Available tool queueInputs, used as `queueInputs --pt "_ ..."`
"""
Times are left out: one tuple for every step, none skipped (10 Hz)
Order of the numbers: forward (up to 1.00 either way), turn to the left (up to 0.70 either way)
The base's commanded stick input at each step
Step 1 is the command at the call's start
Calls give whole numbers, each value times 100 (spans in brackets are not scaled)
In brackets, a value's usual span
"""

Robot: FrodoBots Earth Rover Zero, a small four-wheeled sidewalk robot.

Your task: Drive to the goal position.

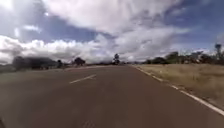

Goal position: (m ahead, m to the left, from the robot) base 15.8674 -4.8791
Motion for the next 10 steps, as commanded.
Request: queueInputs --pt "70 0" --pt "70 0" --pt "70 0" --pt "70 0" --pt "70 -26" --pt "70 -31" --pt "70 -35" --pt "70 -35" --pt "70 -35" --pt "70 -35"
